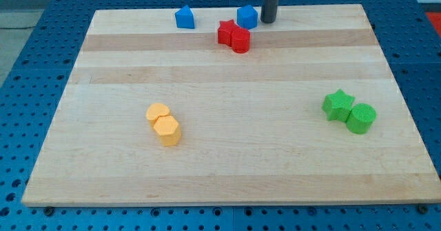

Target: Move the blue cube above the red star

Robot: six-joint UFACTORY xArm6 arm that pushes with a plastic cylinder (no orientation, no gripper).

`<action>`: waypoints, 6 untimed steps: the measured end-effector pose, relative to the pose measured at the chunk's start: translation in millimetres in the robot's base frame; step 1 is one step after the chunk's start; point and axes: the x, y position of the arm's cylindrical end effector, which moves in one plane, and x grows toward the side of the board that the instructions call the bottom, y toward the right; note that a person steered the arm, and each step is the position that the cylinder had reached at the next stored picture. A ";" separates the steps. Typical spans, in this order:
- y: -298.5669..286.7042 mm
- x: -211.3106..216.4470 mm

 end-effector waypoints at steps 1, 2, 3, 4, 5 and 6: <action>-25.3 0.0; -36.7 0.0; -39.3 0.1; -41.3 0.1; -48.0 0.1; 34.1 5.6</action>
